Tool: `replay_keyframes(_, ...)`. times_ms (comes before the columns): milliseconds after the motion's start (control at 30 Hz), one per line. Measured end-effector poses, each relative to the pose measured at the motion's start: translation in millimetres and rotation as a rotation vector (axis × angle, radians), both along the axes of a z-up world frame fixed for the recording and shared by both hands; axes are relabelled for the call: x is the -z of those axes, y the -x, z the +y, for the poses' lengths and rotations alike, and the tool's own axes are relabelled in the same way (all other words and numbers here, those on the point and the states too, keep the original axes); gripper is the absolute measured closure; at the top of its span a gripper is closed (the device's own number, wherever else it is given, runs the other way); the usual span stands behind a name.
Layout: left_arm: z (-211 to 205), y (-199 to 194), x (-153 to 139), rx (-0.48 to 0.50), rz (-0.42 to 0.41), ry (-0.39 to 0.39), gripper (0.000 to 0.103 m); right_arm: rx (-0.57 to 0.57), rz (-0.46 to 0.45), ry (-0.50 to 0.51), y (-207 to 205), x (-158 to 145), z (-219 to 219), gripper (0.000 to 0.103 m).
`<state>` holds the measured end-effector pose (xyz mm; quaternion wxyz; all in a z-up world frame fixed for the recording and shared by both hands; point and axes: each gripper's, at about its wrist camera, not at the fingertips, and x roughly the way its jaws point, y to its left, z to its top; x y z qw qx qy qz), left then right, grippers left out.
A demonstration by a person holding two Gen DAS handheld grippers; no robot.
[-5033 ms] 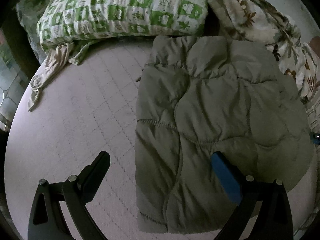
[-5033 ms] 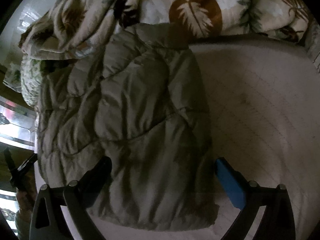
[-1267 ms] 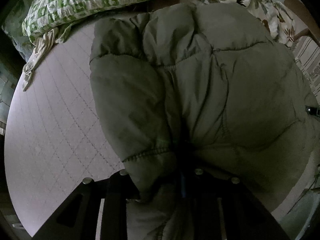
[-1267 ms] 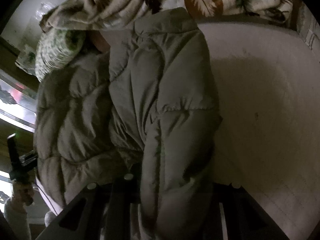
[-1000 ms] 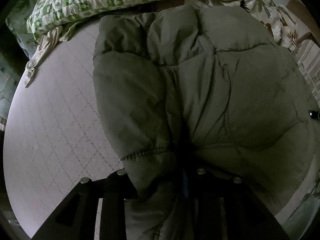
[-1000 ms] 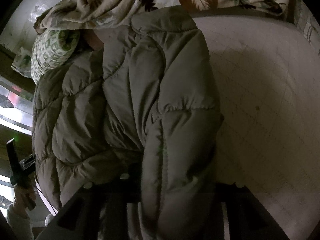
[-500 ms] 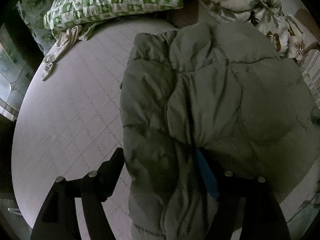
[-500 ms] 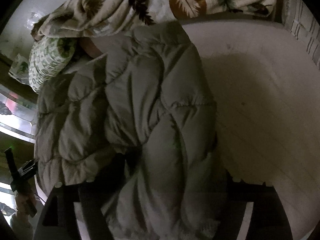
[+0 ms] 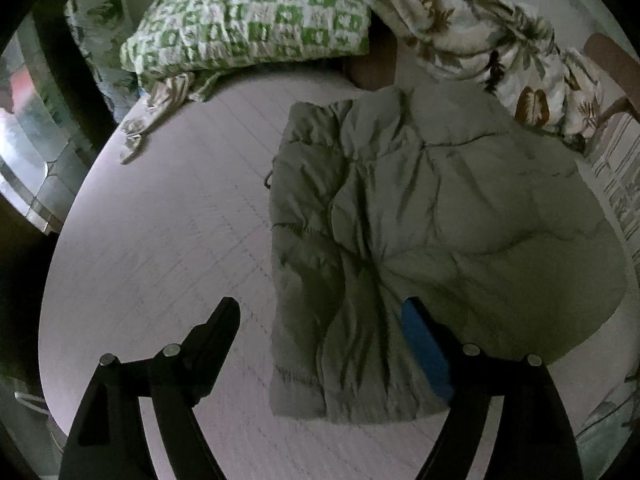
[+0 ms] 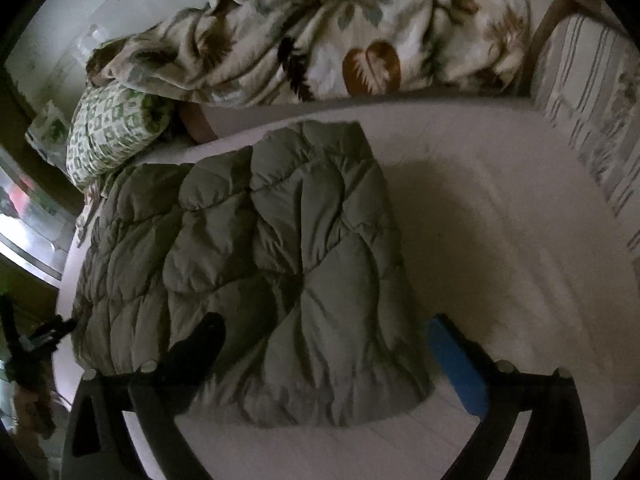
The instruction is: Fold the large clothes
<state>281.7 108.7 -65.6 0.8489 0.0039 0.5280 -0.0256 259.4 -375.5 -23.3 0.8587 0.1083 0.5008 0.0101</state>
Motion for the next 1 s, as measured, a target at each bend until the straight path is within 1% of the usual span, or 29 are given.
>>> replay_keyframes(67,-1,8,-3,0.000,-0.011,-0.008,0.019,-0.001,-0.016,-0.011,12,-5,4,0.000)
replay_keyframes(200,-5,27,-8,0.020,-0.024,-0.023,0.019,0.012,-0.030,-0.026,33,-5,15,0.000)
replay_keyframes(400,-4,54,-12,0.020,-0.020,-0.012,0.019,0.031,0.003,-0.030,60,9,25,0.000)
replay_keyframes(533,-8,73,-13,0.035,-0.017,-0.014,0.019,0.039,0.008,-0.002,78,15,31,0.000)
replay_keyframes(667,-13,91,-12,0.038,-0.020,0.005,0.019,0.037,0.000,0.005,97,19,39,0.000)
replay_keyframes(800,-19,108,-8,0.034,-0.010,0.011,0.019,0.012,0.000,0.025,113,23,51,0.000)
replay_keyframes(1000,-27,130,-10,0.045,-0.022,0.005,0.019,-0.026,-0.004,0.069,136,23,65,0.000)
